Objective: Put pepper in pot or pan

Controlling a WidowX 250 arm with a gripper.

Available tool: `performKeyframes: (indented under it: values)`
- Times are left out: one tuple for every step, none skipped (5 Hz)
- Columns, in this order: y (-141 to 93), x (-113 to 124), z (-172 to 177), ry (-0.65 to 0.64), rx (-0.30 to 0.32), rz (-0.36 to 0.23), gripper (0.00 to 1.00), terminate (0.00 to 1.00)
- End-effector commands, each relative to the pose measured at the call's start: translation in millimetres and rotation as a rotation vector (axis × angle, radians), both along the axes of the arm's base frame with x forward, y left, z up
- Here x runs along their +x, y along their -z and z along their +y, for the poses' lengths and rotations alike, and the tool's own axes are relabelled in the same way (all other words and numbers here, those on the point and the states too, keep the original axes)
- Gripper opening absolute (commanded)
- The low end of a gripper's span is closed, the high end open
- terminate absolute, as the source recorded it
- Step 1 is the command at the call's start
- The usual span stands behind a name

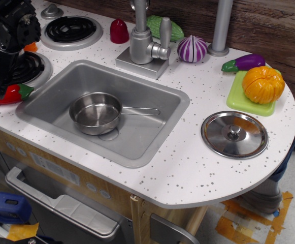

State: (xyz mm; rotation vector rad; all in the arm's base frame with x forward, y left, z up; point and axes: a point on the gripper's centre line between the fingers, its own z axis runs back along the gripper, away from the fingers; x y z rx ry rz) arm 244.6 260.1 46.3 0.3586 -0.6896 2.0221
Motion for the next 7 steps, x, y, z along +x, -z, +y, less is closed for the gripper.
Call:
performKeyframes:
  values:
    - [0, 0, 0, 0.000, 0.000, 0.000, 1.00, 0.00]
    - [4, 3, 3, 0.010, -0.006, -0.006, 1.00, 0.00]
    - [6, 4, 6, 0.018, -0.029, -0.005, 1.00, 0.00]
    - [11, 3, 7, 0.017, -0.051, -0.013, 1.00, 0.00]
    - [17, 0, 13, 0.012, -0.081, -0.007, 1.00, 0.00]
    - [20, -6, 17, -0.005, -0.084, -0.004, 1.00, 0.00]
    - [25, -6, 17, -0.012, -0.107, -0.008, 1.00, 0.00]
